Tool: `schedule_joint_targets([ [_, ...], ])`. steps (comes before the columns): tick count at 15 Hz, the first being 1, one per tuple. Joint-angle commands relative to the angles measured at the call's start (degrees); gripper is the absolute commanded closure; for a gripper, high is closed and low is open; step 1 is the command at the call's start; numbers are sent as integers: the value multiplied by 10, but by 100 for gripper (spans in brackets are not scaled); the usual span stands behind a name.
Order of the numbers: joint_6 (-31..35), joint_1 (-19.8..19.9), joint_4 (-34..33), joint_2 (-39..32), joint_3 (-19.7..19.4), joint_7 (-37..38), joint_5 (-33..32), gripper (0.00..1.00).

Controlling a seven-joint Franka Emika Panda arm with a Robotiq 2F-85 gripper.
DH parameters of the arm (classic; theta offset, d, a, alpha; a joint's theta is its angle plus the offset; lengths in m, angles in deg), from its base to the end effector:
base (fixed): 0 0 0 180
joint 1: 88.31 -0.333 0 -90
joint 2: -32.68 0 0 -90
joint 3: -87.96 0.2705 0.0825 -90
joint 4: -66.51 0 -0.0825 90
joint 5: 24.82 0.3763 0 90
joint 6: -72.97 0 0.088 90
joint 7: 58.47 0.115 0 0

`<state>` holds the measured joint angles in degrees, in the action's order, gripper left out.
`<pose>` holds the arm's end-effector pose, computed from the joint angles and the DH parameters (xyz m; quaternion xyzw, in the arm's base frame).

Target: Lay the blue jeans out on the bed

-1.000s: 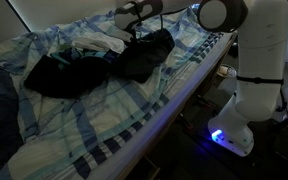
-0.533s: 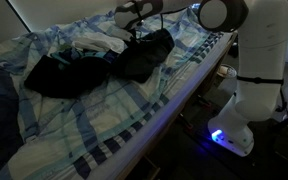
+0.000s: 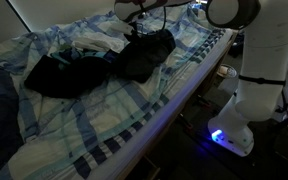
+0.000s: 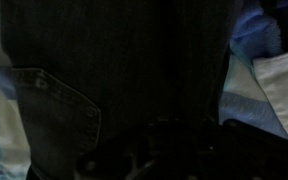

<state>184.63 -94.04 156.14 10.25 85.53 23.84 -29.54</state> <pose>0.6456 0.0338 0.3716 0.7814 -0.6223 0.0290 0.0363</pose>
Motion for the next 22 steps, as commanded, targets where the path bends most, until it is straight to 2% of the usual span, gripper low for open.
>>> schedule_joint_targets([
  [1, -28, -5, 54, 66, -7, 4, -23, 94],
  [7, -64, 0, 139, 161, 1, 21, -43, 95],
  [15, -117, 10, 258, 290, 24, 51, -38, 95],
  [22, -178, 16, 323, 378, 59, 41, -49, 96],
])
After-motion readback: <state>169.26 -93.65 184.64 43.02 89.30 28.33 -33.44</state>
